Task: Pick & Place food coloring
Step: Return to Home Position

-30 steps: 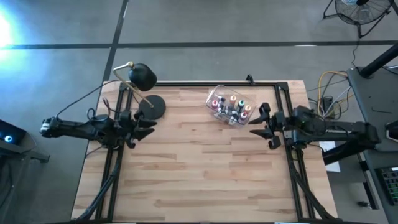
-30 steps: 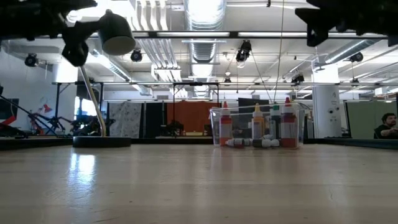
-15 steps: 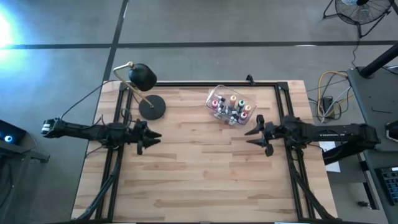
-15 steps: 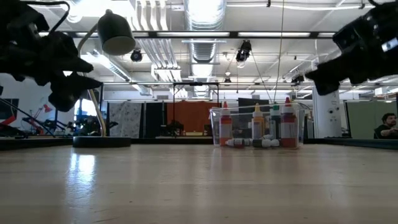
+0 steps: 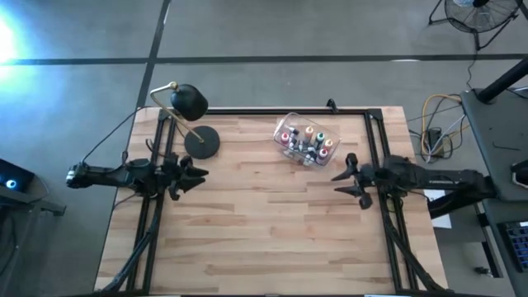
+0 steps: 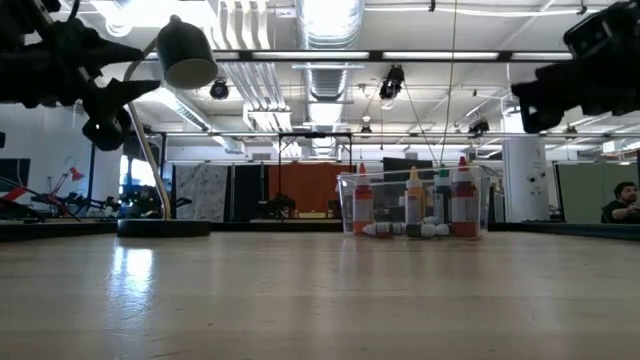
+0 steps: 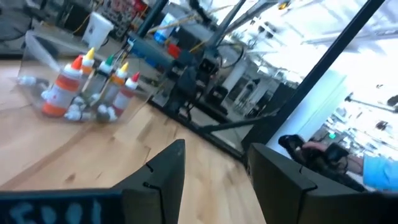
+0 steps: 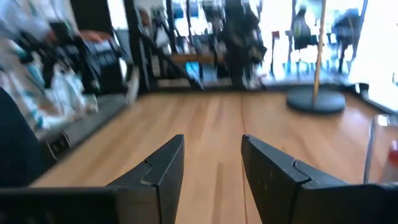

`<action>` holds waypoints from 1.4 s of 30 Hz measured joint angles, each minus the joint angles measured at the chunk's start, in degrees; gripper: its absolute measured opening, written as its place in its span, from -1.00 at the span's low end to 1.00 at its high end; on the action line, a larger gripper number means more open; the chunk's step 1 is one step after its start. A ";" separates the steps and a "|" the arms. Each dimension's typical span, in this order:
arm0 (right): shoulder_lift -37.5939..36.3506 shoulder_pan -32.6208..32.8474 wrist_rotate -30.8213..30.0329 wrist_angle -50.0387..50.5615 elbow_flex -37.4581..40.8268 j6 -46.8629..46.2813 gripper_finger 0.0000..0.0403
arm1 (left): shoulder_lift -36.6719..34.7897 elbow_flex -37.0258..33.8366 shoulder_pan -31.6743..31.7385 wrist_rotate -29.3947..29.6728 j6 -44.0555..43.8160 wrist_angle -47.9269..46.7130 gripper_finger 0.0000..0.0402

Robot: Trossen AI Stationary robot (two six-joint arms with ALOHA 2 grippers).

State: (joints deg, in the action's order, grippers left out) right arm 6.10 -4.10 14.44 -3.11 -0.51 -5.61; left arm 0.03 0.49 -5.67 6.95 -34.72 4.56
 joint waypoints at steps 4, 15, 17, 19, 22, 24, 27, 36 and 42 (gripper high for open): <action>-6.16 0.63 0.02 -0.16 -0.02 0.03 -0.23 | 0.00 -0.02 0.00 -0.05 -0.02 -2.14 -0.26; -6.13 -0.02 -0.02 -1.31 -0.02 0.04 -0.23 | 0.00 -0.09 0.09 -0.12 -0.01 -2.45 -0.26; -6.09 -0.01 -0.04 -0.05 -0.02 0.04 -0.23 | 0.00 -0.09 0.09 -0.12 -0.02 -2.47 -0.26; -6.11 0.14 0.00 0.00 -0.02 0.04 -0.23 | 0.00 -0.09 0.07 -0.12 0.00 -2.50 -0.26; -6.11 0.14 0.02 -0.02 -0.02 0.04 -0.23 | 0.20 0.04 0.04 -0.21 -0.01 -2.60 -0.26; -6.11 0.12 0.00 -0.07 -0.02 0.04 -0.23 | 0.85 0.08 0.04 -0.21 -0.01 -2.63 -0.26; -6.11 0.14 -0.01 -0.04 -0.02 0.04 -0.23 | 1.09 0.09 0.04 -0.21 -0.02 -2.65 -0.26; -5.56 1.62 0.02 -0.07 -0.02 0.03 -0.23 | 1.40 0.11 0.04 -0.18 -0.02 -2.67 -0.26; -5.21 1.62 0.02 -0.08 -0.02 0.04 -0.23 | 1.65 0.11 0.04 -0.04 -0.02 -2.67 -0.26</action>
State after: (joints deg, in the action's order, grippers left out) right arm 0.89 -2.48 14.46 -3.19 -0.54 -5.56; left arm 1.68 0.60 -5.63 6.90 -34.74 1.89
